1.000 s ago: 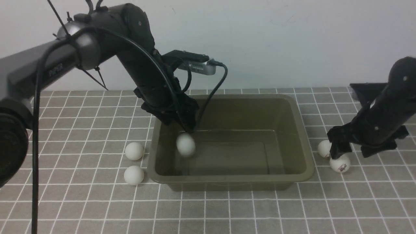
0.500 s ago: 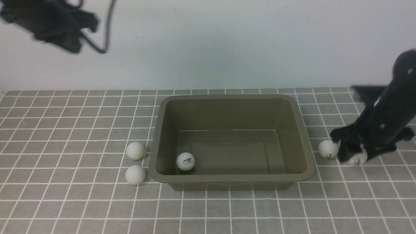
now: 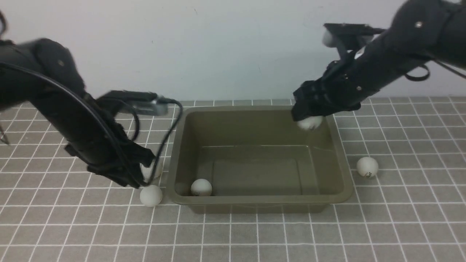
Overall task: Put the table tennis balls into the box on the grey coffee tablecloth.
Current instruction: 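Release the ping pong ball into the bin and lift the gripper away, then reach for and grasp a ping pong ball on the table beside the basket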
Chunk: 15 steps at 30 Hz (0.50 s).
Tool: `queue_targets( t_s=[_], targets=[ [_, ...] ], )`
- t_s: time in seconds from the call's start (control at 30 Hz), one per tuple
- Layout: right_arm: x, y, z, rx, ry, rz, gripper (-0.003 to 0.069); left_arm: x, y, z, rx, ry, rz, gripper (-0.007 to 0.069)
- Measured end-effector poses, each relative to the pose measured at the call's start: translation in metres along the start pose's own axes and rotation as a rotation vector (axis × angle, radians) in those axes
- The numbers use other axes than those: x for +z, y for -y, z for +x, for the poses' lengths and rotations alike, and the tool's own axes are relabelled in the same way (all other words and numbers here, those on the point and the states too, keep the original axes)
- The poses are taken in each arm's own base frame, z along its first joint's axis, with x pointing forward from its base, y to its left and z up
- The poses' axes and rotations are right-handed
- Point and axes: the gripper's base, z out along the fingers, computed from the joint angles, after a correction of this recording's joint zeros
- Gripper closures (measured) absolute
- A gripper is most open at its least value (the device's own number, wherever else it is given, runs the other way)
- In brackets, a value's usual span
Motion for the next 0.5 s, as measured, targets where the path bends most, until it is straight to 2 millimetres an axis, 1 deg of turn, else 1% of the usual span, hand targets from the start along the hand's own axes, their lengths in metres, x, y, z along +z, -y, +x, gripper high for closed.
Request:
queue_targets(
  t_s=[0.03,0.07,0.1,0.13,0.2,0.27,0.37,0.4,0.47,0.5],
  targets=[
    [-0.002,-0.001,-0.003,-0.009,-0.012,0.0,0.0147,0.005,0.001,-0.002,0.005,0.004,-0.004,0.0351],
    [-0.006,-0.002,-0.006,-0.024,-0.016,0.005,0.0118,0.014,0.001,-0.004,0.012,-0.006,-0.008,0.0289],
    [-0.01,-0.002,-0.007,-0.034,-0.02,0.01,0.01,0.02,0.0,-0.006,0.015,-0.009,-0.013,0.0248],
    [-0.016,-0.003,-0.009,-0.049,-0.013,0.02,0.0086,0.028,-0.002,-0.008,0.014,-0.015,-0.019,0.0191],
    [-0.029,-0.004,-0.012,-0.08,0.009,0.051,0.0073,0.04,-0.006,-0.011,0.011,-0.017,-0.03,0.0121],
    [-0.04,-0.004,-0.013,-0.099,0.025,0.083,0.0071,0.051,-0.01,-0.013,0.008,-0.025,-0.037,0.0074],
    [-0.051,-0.003,-0.013,-0.108,0.04,0.124,0.0072,0.067,-0.014,-0.015,0.0,-0.035,-0.041,0.0066],
    [-0.051,-0.003,-0.013,-0.11,0.04,0.127,0.0072,0.068,-0.014,-0.015,-0.001,-0.036,-0.042,0.0069],
    [-0.053,-0.002,-0.013,-0.114,0.038,0.148,0.0072,0.077,-0.017,-0.016,-0.004,-0.038,-0.048,0.0113],
    [-0.053,-0.001,-0.013,-0.115,0.034,0.156,0.0072,0.081,-0.018,-0.016,-0.005,-0.047,-0.047,0.0153]
  ],
)
